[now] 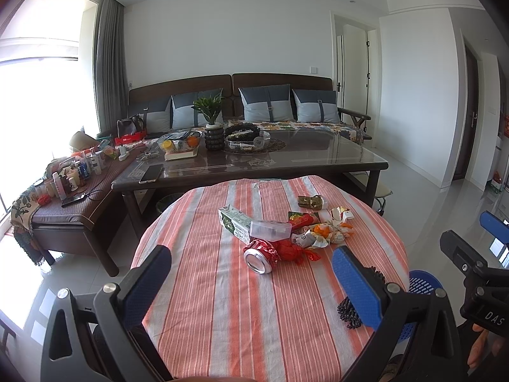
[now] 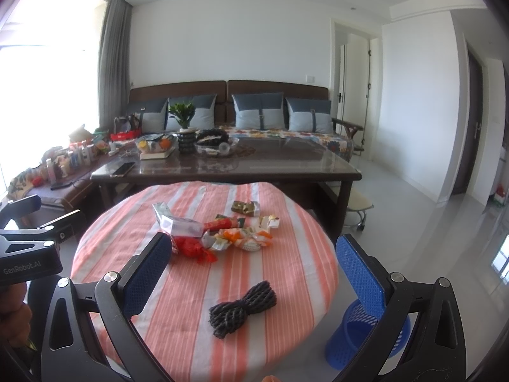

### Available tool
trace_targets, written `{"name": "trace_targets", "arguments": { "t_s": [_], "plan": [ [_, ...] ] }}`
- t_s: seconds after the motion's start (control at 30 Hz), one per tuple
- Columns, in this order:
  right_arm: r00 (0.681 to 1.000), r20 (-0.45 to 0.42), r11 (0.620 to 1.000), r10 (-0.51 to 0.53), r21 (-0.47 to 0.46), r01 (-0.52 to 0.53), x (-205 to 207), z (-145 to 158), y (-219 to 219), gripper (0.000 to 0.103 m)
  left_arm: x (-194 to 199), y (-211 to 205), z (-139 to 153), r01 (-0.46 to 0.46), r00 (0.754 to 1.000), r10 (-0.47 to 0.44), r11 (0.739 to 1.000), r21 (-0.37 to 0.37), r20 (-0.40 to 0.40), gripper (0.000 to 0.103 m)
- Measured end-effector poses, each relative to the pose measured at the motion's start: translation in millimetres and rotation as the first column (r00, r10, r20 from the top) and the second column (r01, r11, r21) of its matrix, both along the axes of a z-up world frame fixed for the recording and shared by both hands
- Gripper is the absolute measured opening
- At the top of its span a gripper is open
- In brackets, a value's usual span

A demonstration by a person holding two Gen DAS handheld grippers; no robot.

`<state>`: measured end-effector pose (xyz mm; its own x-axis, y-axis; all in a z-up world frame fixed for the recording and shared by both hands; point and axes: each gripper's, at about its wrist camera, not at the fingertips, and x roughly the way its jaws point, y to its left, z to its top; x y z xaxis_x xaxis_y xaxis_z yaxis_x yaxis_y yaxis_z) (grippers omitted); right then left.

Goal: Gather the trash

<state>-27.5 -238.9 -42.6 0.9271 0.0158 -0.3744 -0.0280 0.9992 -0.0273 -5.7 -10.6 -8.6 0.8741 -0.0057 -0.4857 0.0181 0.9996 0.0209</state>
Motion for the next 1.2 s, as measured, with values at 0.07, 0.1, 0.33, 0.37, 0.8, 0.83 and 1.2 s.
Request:
{"name": "trace_targets", "arguments": {
  "t_s": [0.07, 0.1, 0.33, 0.37, 0.8, 0.83, 1.2],
  "plan": [
    [1.000, 0.000, 1.000, 0.000, 0.001, 0.000, 0.1, 0.1, 0.0, 0.103, -0.1, -0.2, -0.1, 0.000, 1.000, 0.000, 1.000, 0.000, 0.000, 0.103],
    [1.000, 0.000, 1.000, 0.001, 0.001, -0.001, 0.0, 0.1, -0.1, 0.103, 0.1, 0.1, 0.1, 0.000, 1.000, 0.000, 1.000, 0.000, 0.000, 0.103],
    [1.000, 0.000, 1.000, 0.001, 0.001, -0.001, 0.0, 0.4, 0.3, 0.103, 0.2, 0.2, 0.1, 0.000, 1.000, 0.000, 1.000, 0.000, 0.000, 0.103],
    [1.000, 0.000, 1.000, 0.000, 0.001, 0.000, -0.4, 0.1, -0.3, 0.103, 0.1, 0.0, 0.0, 0.000, 1.000, 0.000, 1.000, 0.000, -0.001, 0.103],
    [1.000, -0.001, 1.000, 0.001, 0.001, -0.001, 0.0, 0.2, 0.7, 0.103, 0.1, 0.8, 0.1, 0.001, 1.000, -0.001, 1.000, 0.000, -0.001, 0.103],
    [1.000, -0.001, 1.000, 0.000, 0.001, 0.000, 0.0, 0.2, 0.9, 0.103, 0.2, 0.8, 0.1, 0.001, 1.000, -0.001, 1.000, 0.000, -0.001, 0.103],
    [1.000, -0.004, 1.000, -0.001, 0.001, 0.001, 1.7, 1.0, 2.0, 0.103, -1.6, -3.1, -4.3, -0.004, 1.000, 0.004, 1.000, 0.010, -0.001, 0.103]
  ]
}}
